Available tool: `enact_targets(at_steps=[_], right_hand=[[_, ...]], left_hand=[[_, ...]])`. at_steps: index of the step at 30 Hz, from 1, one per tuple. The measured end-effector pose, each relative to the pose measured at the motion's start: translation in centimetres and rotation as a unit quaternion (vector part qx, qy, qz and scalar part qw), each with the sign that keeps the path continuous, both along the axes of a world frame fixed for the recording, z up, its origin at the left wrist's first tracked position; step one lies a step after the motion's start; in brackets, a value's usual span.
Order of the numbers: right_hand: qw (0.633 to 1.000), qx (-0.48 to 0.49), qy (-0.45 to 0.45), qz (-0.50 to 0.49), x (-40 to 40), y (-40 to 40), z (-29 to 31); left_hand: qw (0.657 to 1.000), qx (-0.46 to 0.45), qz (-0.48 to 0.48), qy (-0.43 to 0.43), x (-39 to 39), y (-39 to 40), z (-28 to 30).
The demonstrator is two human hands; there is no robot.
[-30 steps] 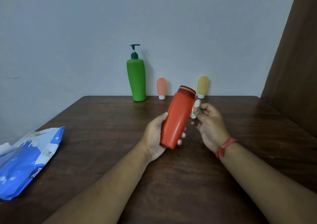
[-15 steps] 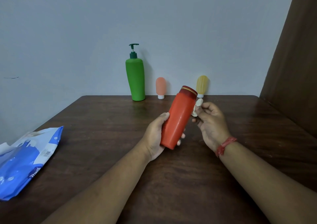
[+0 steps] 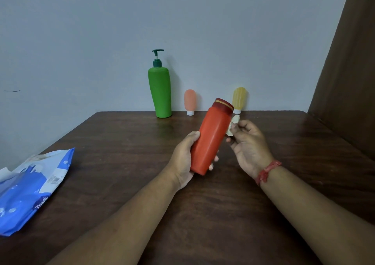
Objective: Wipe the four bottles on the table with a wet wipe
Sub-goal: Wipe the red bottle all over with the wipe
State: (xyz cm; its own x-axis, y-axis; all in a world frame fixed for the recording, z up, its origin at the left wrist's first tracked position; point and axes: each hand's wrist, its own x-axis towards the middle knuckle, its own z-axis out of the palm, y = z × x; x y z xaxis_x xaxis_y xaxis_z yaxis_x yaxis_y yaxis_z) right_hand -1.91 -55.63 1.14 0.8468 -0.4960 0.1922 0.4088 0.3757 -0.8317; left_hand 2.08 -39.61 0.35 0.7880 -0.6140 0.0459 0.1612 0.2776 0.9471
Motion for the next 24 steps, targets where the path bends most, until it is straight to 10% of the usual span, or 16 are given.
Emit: enact_targets(at_steps=[14,24], right_hand=[[0.998,-0.034,-0.012,-0.042,0.0,1.0,0.3],[0.929,-0.361,0.074,-0.024,-0.4,4.1,-1.2]], left_hand=[[0.998,-0.045,0.008,0.054,0.1,-0.2,0.0],[0.976,-0.100,0.146,0.131,1.9,0.3,-0.5]])
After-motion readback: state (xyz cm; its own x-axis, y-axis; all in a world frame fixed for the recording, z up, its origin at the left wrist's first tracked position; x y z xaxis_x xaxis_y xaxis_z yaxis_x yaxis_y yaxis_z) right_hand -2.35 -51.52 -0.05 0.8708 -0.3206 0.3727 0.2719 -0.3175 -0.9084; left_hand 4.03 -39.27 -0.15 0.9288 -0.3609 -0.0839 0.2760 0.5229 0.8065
